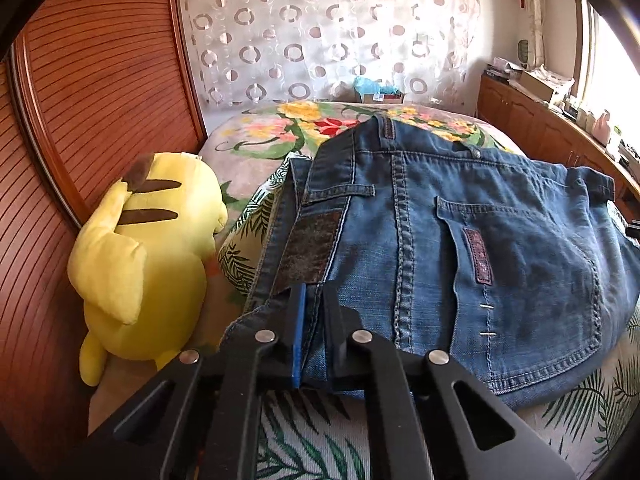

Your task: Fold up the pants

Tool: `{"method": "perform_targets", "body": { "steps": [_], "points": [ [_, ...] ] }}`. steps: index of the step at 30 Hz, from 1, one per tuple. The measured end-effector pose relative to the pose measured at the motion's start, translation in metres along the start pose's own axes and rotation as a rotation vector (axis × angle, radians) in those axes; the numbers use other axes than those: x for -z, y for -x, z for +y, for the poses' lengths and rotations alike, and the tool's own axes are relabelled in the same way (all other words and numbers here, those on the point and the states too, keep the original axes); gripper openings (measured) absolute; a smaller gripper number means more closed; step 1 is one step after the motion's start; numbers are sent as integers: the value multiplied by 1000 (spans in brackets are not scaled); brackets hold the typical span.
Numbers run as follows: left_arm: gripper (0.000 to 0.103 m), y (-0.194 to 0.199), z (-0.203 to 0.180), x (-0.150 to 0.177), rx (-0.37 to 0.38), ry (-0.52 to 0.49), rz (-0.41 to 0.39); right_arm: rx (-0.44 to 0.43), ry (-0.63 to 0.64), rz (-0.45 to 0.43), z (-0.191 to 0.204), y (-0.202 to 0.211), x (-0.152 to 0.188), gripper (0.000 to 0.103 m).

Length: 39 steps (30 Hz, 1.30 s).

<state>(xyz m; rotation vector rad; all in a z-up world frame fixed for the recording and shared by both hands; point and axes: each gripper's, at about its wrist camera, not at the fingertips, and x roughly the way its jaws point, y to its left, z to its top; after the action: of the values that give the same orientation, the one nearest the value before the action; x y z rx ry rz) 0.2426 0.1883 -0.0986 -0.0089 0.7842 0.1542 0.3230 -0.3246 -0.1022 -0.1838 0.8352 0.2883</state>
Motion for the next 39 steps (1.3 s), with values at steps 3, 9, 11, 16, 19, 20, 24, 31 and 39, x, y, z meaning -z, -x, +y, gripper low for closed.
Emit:
{"method": "perform_targets", "body": {
  "steps": [3,9,11,16,19,20,24,31,39],
  "points": [
    [8,16,5,2,-12,11,-28,-6,-20,-9,-1,13,11,46],
    [8,23,13,16,-41,23,-15,-43,-47,-28,-1,33,24,46],
    [8,18,12,19,-42,24,-4,-51,-51,-26,-2,34,27,46],
    [8,17,10,17,-41,35,-18,-45,-71,4,-4,26,31,46],
    [13,13,8,16,-43,24,7,-27,-99,30,-8,19,31,46],
    [23,11,8,17,-37,29,17,-27,-105,37,-5,17,31,46],
    [48,5,9,21,-4,44,48,-32,-105,60,-1,14,35,46],
    [50,3,9,24,9,52,66,-53,-81,45,16,19,45,47],
    [50,-6,6,22,-31,28,89,-86,-28,27,24,15,46,19]
  ]
}}
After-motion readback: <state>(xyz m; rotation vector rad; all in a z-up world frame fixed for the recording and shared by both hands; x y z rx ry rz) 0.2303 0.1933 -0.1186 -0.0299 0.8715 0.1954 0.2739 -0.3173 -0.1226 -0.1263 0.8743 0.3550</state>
